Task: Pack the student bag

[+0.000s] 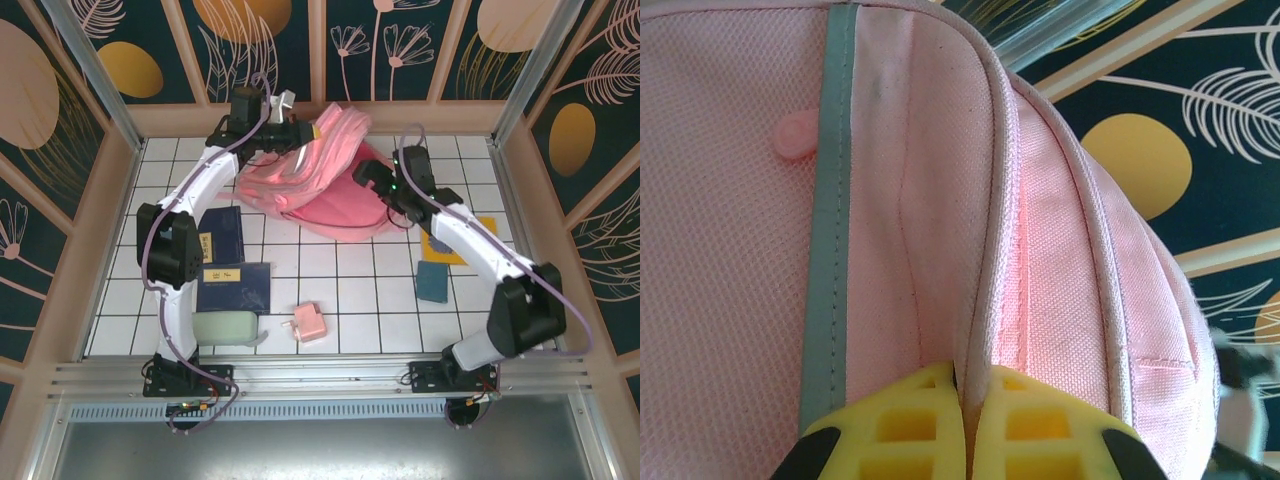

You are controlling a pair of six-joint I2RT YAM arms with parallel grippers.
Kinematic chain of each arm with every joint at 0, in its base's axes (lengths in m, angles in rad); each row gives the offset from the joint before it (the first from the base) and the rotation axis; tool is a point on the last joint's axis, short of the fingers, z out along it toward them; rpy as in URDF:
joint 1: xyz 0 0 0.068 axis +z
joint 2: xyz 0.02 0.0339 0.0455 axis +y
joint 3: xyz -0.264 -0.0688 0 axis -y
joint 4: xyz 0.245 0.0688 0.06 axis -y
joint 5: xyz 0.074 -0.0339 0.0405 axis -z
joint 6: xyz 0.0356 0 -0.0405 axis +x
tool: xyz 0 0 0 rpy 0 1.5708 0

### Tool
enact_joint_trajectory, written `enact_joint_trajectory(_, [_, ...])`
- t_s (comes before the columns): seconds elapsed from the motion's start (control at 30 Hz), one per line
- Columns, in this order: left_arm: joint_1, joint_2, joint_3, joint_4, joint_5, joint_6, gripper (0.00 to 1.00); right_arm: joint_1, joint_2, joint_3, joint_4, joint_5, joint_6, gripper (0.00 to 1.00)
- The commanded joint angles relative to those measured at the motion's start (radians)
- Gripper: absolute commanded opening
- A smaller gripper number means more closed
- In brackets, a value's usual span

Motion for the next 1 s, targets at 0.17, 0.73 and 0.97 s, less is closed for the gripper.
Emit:
enact_joint_trajectory(0.17, [0.015, -0.098, -0.184, 0.126, -0.094, 0.043, 0.0, 0.407, 0.061, 0.056, -0.426, 0.092, -0.205, 0.99])
enact_joint_trajectory(0.73, [0.016, -0.09, -0.225, 0.18, -0.05, -0.006, 0.0, 0.722, 0.334, 0.211, -0.617, 0.014, -0.052, 0.99])
enact_joint_trajectory(0.97, [0.025, -0.095, -0.234, 0.199, -0.036, -0.027, 0.0, 0.749, 0.409, 0.18, -0.59, -0.005, -0.03, 0.99])
